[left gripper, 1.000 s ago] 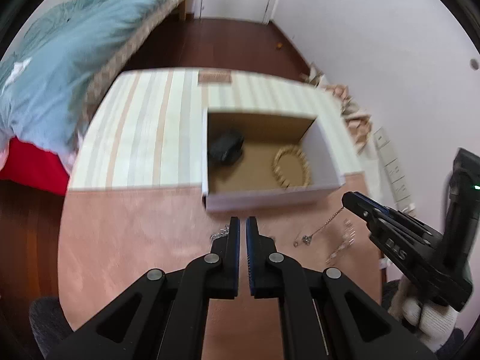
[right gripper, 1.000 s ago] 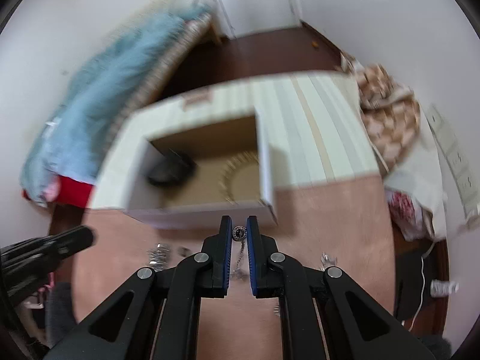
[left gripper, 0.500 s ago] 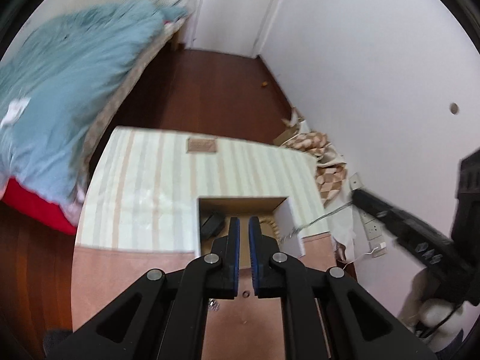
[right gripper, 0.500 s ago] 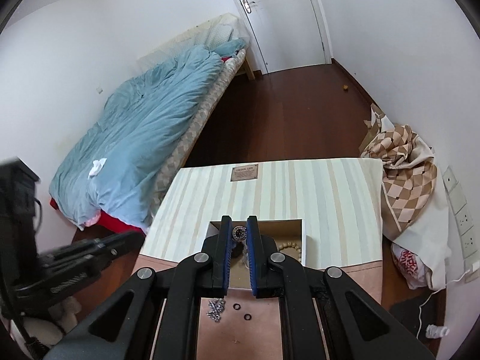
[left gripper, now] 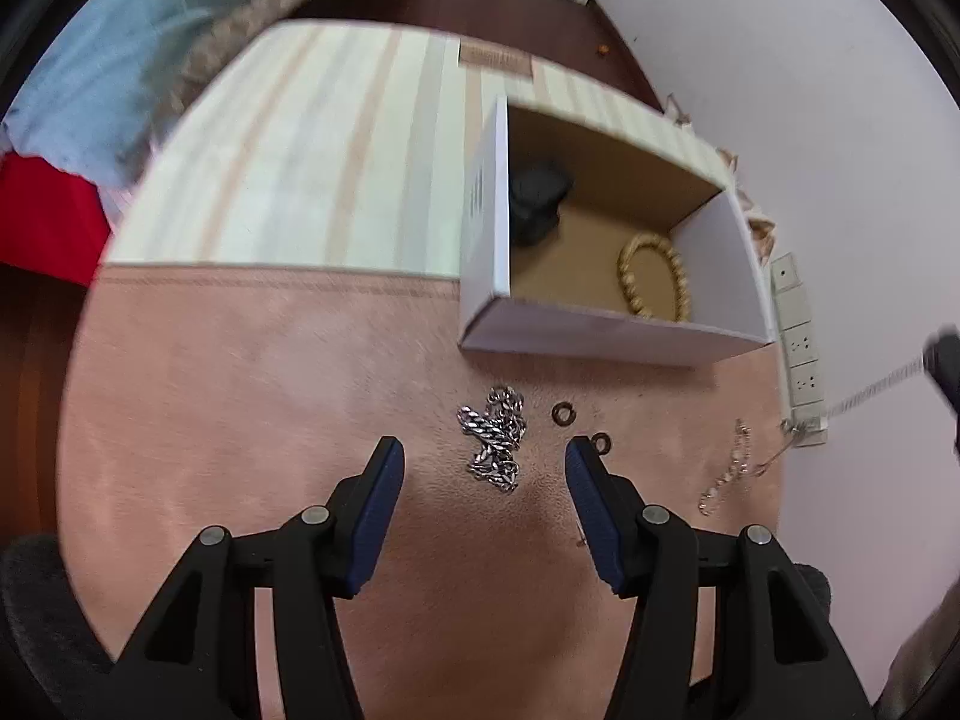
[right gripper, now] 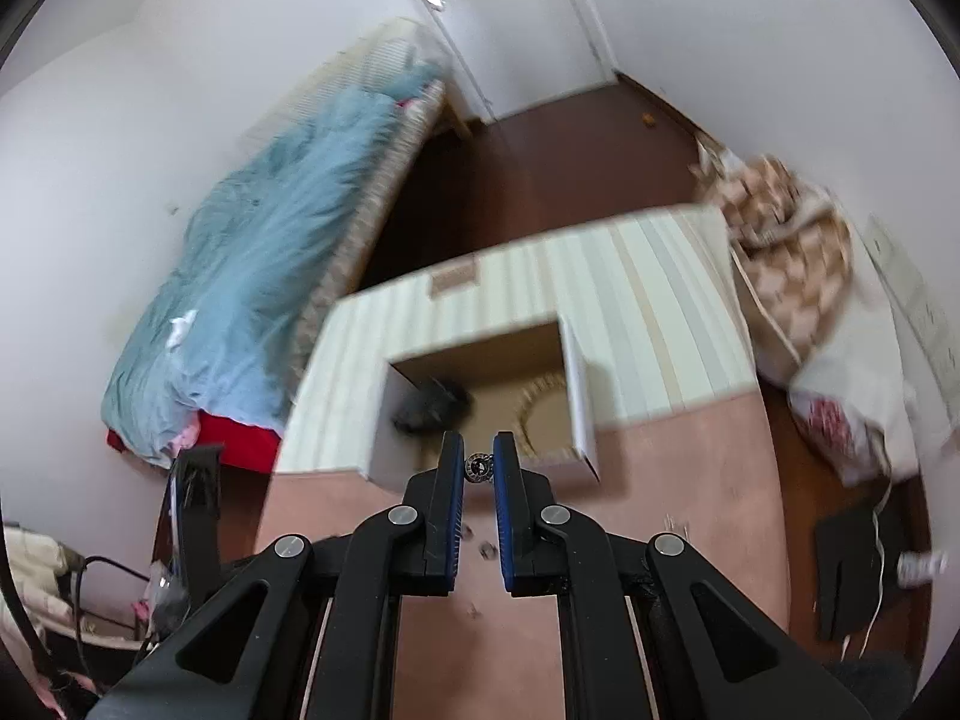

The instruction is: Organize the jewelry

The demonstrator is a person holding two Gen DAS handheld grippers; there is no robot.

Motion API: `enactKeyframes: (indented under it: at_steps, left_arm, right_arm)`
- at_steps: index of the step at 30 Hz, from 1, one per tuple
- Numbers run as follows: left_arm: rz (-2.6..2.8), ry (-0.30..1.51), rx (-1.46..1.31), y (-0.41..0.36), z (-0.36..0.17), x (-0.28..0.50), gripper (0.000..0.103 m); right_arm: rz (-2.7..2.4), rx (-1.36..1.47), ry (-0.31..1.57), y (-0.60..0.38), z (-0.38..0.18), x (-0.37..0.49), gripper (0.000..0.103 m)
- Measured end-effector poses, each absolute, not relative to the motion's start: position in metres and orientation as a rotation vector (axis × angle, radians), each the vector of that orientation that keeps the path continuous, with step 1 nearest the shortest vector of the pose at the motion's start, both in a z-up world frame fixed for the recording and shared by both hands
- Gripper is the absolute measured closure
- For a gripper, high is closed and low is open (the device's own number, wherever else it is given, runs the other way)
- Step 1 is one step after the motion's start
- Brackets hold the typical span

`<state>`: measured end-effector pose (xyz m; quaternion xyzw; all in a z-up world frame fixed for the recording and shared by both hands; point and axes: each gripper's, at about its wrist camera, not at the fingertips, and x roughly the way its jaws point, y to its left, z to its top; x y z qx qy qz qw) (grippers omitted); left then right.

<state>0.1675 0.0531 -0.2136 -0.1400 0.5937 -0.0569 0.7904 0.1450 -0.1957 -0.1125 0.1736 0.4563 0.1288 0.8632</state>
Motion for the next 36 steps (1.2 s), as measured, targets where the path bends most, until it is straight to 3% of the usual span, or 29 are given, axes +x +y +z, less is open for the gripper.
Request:
enactKeyframes:
  at_steps: [7, 9, 11, 20, 26, 31, 36]
  left_arm:
    - [-0.091, 1.327, -0.201, 0.024, -0.251, 0.180, 0.054]
    - [-0.077, 1.286, -0.123, 0.014, -0.250, 0.177, 0.083]
    - [-0.078, 1.277, -0.097, 0.008, -0.251, 0.176, 0.089]
    - [-0.136, 1.193, -0.225, 0.025, -0.207, 0.147, 0.093]
    - [-0.211, 1.070, -0.275, 0.043, -0.133, 0.138, 0.093]
    - [-0.268, 0.977, -0.284, 0.036, -0.079, 0.167, 0.093]
    - [-0.282, 0.967, -0.241, 0.025, -0.073, 0.205, 0.093]
  right_arm:
    - [0.174, 0.431, 1.046, -0.216, -0.167, 0.128, 0.093]
    - [0.161, 0.452, 1.064, -0.221, -0.176, 0.126, 0.093]
    - [0.158, 0.468, 1.073, -0.223, -0.179, 0.126, 0.093]
    - [0.209, 0.473, 1.006, -0.219, -0.142, 0.134, 0.093]
    - [0.283, 0.483, 0.934, -0.214, -0.096, 0.147, 0.093]
    - [0.347, 0.451, 0.884, -0.202, -0.057, 0.173, 0.093]
    - [0.363, 0.374, 0.920, -0.182, -0.058, 0.212, 0.093]
